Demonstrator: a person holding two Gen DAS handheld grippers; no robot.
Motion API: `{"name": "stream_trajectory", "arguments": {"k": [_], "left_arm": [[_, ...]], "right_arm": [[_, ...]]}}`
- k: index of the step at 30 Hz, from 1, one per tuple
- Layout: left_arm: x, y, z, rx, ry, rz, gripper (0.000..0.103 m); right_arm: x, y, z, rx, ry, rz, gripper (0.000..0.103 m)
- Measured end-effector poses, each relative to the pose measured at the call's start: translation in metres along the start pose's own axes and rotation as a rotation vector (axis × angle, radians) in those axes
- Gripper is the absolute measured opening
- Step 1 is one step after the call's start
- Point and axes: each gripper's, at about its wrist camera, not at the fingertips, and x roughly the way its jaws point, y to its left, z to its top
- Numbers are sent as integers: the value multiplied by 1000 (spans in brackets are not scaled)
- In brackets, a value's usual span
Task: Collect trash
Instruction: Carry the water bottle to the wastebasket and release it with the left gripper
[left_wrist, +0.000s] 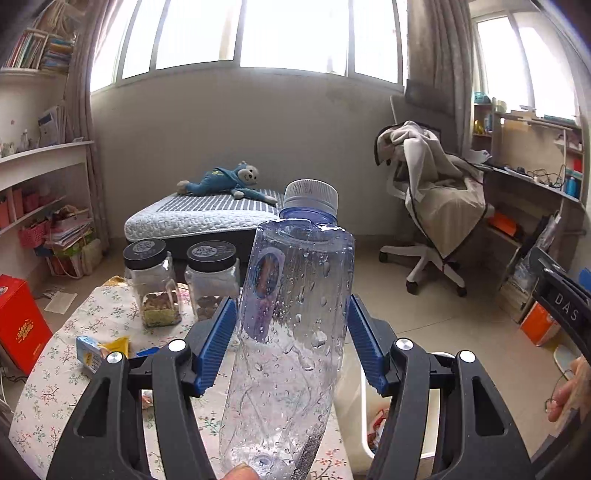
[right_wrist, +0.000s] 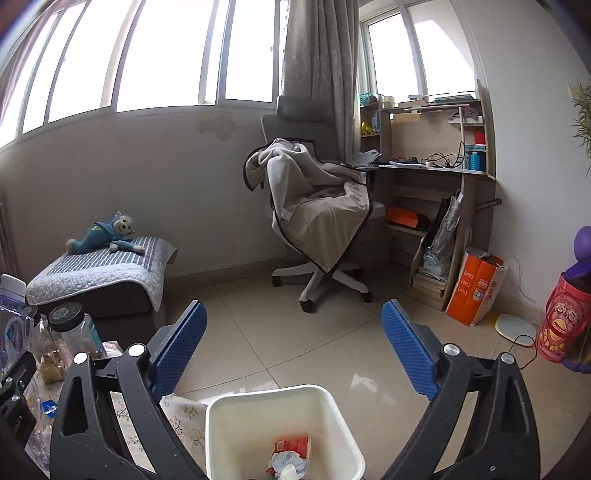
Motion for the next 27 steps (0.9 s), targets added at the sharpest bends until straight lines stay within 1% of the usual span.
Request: {"name": "stream_trajectory", "arguments": {"k": [3, 5, 8, 11, 15, 16, 17, 18, 20, 24, 27], "left_arm": [[5, -25, 0, 15, 27, -61, 61], [8, -42, 0, 24, 42, -95, 61], [15, -69, 0, 37, 66, -138, 61], [19, -94, -2, 74, 78, -168, 61], [28, -121, -2, 99, 114, -215, 62], [32, -129, -1, 117, 135, -232, 63], [35, -134, 0, 136, 148, -237, 70], [35, -136, 0, 145, 143, -239, 80], [29, -135, 2, 147, 114, -243, 87], [23, -121, 6, 149, 94, -215, 88], [20, -101, 9, 135, 81, -161, 88]], "right_arm": [[2, -26, 4, 40, -13, -71, 96], [6, -43, 6, 72, -6, -105, 96], [11, -66, 9, 131, 9, -143, 96], [12, -85, 11, 185, 8, -172, 96], [10, -101, 10, 225, -3, -207, 96], [9, -104, 10, 233, -8, -216, 96], [8, -107, 9, 240, -13, -224, 96], [8, -108, 9, 245, -15, -229, 96], [9, -110, 7, 246, -10, -234, 96], [7, -101, 5, 223, -6, -229, 96], [6, -87, 5, 199, 0, -200, 96]]}}
